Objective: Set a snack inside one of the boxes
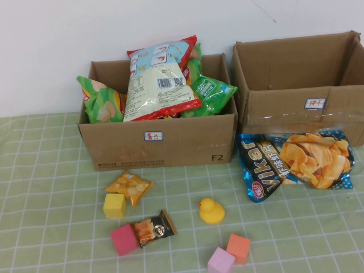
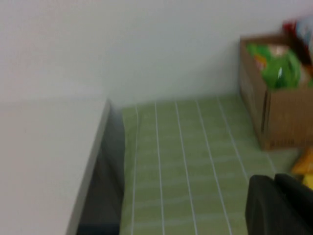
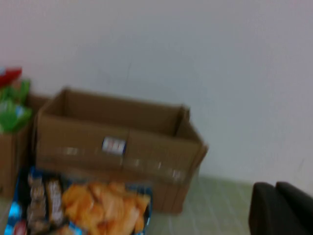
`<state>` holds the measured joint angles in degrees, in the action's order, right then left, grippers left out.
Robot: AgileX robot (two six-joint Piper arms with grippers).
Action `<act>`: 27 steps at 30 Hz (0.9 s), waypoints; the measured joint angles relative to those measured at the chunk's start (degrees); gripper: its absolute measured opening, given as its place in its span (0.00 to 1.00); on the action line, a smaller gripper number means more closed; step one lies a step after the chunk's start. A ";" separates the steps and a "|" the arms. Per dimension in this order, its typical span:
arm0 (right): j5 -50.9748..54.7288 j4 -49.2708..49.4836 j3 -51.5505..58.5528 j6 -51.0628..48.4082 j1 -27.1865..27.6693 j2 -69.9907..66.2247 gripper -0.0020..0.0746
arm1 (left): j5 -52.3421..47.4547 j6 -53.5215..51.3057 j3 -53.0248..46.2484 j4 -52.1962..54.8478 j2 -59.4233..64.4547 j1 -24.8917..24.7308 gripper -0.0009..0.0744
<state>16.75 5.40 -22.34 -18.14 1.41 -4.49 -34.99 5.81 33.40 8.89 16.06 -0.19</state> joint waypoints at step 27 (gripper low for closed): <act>6.63 2.94 7.89 -1.38 -3.38 -12.36 0.02 | 0.92 -33.57 19.39 -39.91 64.60 -2.71 0.01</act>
<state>23.38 8.35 -14.44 -19.53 -1.97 -16.85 -34.07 -27.76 52.79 -31.02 80.66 -2.90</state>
